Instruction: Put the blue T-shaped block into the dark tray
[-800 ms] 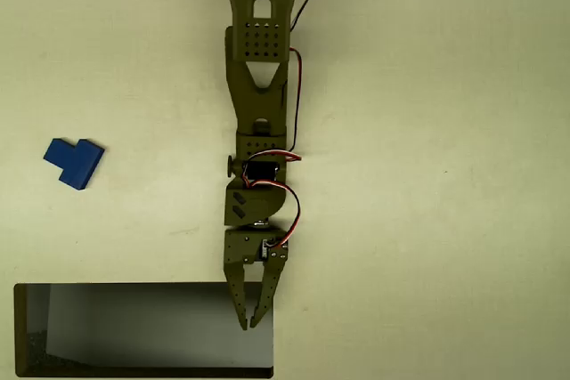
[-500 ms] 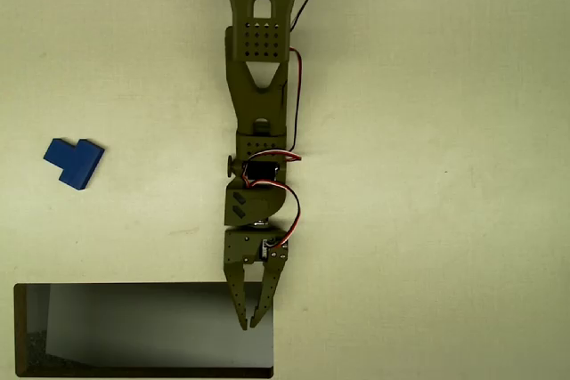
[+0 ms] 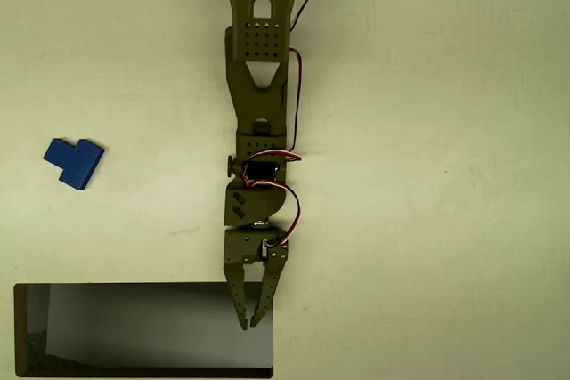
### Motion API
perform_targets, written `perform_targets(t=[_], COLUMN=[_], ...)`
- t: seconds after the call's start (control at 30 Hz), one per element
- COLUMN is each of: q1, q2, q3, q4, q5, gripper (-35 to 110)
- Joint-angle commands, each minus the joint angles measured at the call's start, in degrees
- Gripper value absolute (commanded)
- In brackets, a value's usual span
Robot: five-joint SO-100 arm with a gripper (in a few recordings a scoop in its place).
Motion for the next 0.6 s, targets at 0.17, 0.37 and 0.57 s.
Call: perform_targets(t=[0.17, 0.37, 0.57], q1=[0.1, 0.0, -0.4], q2=[-0.6, -0.7, 0.2], q3=[0.0, -0.2, -0.2], q4=[-1.4, -1.4, -4.6], q5=[-0.8, -0.8, 4.2], gripper=[0, 0, 0])
